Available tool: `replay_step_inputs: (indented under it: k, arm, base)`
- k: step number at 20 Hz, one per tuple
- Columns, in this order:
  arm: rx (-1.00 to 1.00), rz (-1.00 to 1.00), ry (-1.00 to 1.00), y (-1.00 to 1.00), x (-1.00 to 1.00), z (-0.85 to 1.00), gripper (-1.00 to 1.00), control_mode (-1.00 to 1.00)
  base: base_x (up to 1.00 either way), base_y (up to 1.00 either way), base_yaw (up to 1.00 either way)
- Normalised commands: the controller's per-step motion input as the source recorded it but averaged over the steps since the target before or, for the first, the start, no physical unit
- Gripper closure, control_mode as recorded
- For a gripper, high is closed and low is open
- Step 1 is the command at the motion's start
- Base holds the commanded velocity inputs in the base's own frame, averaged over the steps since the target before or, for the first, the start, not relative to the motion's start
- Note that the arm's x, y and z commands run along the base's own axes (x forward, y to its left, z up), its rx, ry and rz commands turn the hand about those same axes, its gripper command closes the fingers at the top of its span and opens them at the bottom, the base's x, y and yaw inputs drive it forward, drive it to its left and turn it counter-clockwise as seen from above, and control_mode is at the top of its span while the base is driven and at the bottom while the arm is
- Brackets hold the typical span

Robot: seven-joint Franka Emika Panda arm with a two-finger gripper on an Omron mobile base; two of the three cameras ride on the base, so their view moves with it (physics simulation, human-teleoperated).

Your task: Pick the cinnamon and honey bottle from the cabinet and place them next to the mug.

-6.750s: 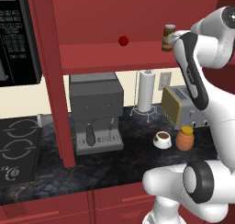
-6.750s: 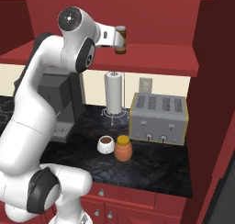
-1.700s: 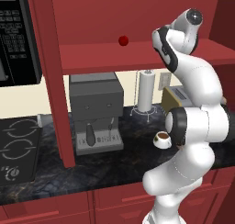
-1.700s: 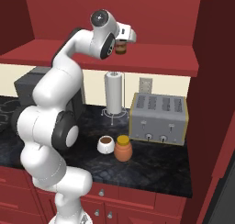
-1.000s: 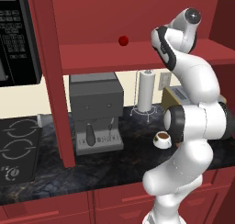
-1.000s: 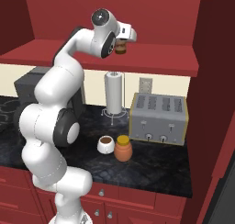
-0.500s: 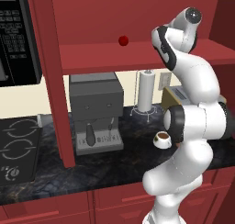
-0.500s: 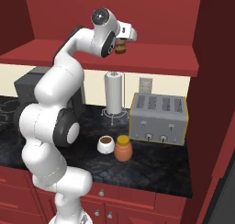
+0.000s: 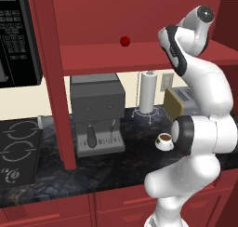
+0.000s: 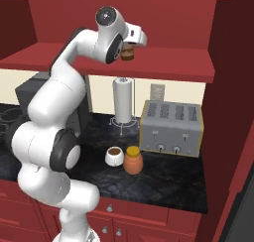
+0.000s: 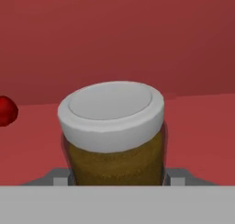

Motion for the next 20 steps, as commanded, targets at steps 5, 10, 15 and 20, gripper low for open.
replay_step_inputs:
  k: [5, 10, 15, 20]
  arm:
    - [0.03, 0.0, -0.03, 0.0, -1.0, -0.01, 1.0, -1.0]
    - [0.02, 0.01, 0.0, 0.0, -1.0, -0.08, 1.0, -1.0]
    - [0.0, 0.04, 0.0, 0.0, -1.0, -0.33, 1.0, -1.0]
    - [0.0, 0.07, 0.0, -0.14, -0.84, -0.61, 1.0, -1.0]
  base:
    - [0.0, 0.0, 0.0]
    - [0.0, 0.0, 0.0]
    - [0.0, 0.0, 0.0]
    - [0.0, 0.0, 0.0]
